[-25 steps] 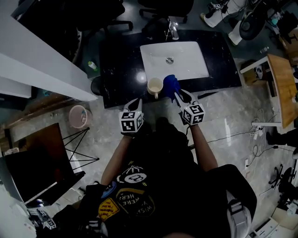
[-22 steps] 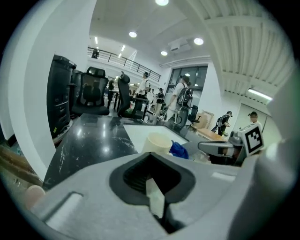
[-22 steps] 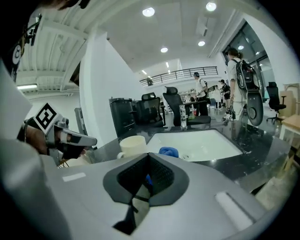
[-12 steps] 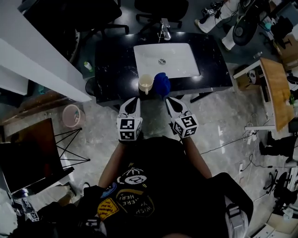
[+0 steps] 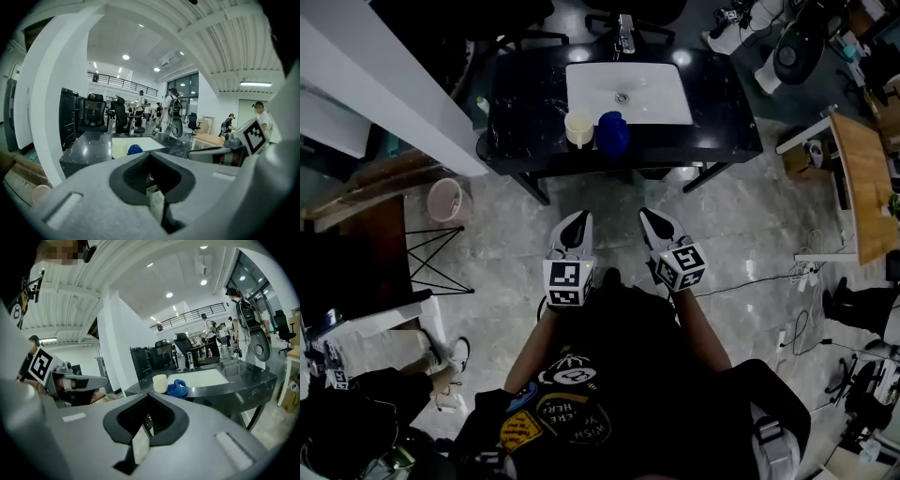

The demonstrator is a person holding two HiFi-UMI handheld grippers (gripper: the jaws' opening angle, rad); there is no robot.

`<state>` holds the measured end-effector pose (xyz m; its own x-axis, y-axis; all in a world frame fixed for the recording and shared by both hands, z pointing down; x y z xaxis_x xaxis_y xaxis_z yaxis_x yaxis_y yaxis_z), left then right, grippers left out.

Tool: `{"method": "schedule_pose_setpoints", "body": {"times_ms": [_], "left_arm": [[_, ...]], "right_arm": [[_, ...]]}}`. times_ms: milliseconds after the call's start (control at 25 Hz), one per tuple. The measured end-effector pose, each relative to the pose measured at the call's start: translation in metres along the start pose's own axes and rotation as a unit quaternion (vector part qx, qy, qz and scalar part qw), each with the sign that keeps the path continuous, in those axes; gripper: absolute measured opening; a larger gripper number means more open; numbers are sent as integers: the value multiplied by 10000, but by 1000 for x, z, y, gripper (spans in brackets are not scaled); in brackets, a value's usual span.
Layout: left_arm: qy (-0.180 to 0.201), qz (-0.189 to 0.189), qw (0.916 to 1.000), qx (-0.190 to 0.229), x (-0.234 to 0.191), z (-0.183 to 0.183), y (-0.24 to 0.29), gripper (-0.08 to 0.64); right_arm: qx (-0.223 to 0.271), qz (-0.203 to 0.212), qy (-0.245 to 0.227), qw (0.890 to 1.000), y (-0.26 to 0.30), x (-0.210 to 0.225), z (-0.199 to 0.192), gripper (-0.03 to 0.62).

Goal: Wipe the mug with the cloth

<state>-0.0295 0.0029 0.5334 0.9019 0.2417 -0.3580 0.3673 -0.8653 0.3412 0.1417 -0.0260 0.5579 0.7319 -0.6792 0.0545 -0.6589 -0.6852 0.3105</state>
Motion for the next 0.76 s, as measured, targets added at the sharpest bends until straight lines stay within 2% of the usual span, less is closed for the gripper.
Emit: {"method": "schedule_pose_setpoints", "body": {"times_ms": [120, 240, 360, 560, 760], "left_arm": [[-8, 29, 10000, -44, 7, -13, -18, 5], [185, 115, 9997, -66, 10, -14, -28, 5], [353, 169, 9992, 0, 8, -5, -33, 5], [364, 24, 9991, 228, 9, 17, -50, 5], [327, -66, 9992, 232, 7, 16, -58, 5]], "right_arm": [[-98, -58, 10, 9999, -19, -14, -12, 2], [-46, -87, 79, 9999, -27, -28, -11, 2], [9, -62, 61, 10000, -27, -42, -1, 2], [291, 21, -117, 9995, -24, -68, 29, 2], [409, 39, -191, 9990, -19, -81, 33, 2]]}}
Point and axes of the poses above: the fingertips, and each gripper's own axes: y forward along the fingers, x to its right, z out of its top, the point moved 5 cm from there along -y, backward along the fingers, and after that the axes turned 13 degrees about -y, right-handed, at the moved point
